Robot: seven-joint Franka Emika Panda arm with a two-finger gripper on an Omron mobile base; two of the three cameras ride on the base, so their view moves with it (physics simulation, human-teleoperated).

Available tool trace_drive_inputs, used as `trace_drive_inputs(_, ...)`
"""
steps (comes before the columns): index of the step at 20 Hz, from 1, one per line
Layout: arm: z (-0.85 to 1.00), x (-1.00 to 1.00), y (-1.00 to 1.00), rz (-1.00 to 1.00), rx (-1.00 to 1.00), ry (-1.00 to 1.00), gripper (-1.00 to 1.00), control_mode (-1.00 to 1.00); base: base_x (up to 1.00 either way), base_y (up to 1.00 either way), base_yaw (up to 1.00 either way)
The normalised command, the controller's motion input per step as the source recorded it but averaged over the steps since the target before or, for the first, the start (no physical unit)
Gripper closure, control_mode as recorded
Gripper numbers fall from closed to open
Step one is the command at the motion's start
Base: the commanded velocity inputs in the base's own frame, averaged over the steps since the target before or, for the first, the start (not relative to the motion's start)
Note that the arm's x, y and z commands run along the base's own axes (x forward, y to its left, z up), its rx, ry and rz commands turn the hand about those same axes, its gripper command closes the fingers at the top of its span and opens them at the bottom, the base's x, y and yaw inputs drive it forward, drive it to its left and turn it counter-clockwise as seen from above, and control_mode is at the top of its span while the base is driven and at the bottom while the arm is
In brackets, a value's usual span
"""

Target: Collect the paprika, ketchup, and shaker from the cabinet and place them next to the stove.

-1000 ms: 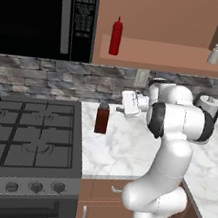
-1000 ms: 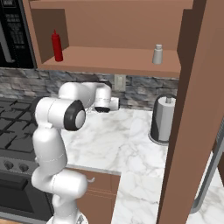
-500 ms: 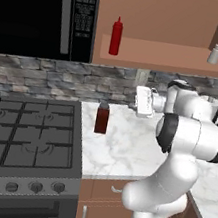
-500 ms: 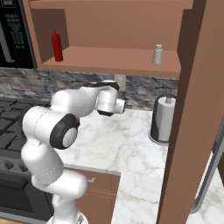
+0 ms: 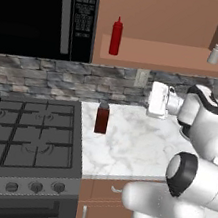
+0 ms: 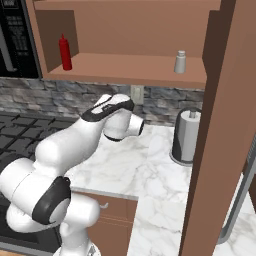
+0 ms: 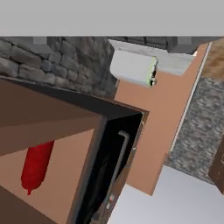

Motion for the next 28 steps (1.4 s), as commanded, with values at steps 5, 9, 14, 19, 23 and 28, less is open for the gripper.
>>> trace_drive_inputs(5, 0.6, -0.77, -0.25, -0.16, 0.02, 0.01, -1.0, -1.0, 0.0, 0.0, 0.0)
trace_drive_inputs(9, 0.68, -0.73, -0.23, -0.18, 0.0, 0.08, -1.0, -1.0, 0.0, 0.0, 0.0)
trace_drive_inputs(14, 0.63, -0.72, -0.24, -0.18, 0.0, 0.14, -1.0, -1.0, 0.0, 0.0, 0.0)
trace_drive_inputs(19, 0.56, -0.6, -0.25, -0.22, 0.0, 0.23, -1.0, -1.0, 0.0, 0.0, 0.0)
trace_drive_inputs(23, 0.56, -0.34, -0.31, -0.26, 0.0, 0.33, -1.0, -1.0, 0.0, 0.0, 0.0)
trace_drive_inputs(28, 0.45, -0.19, -0.44, -0.31, 0.0, 0.31, -1.0, -1.0, 0.0, 0.0, 0.0)
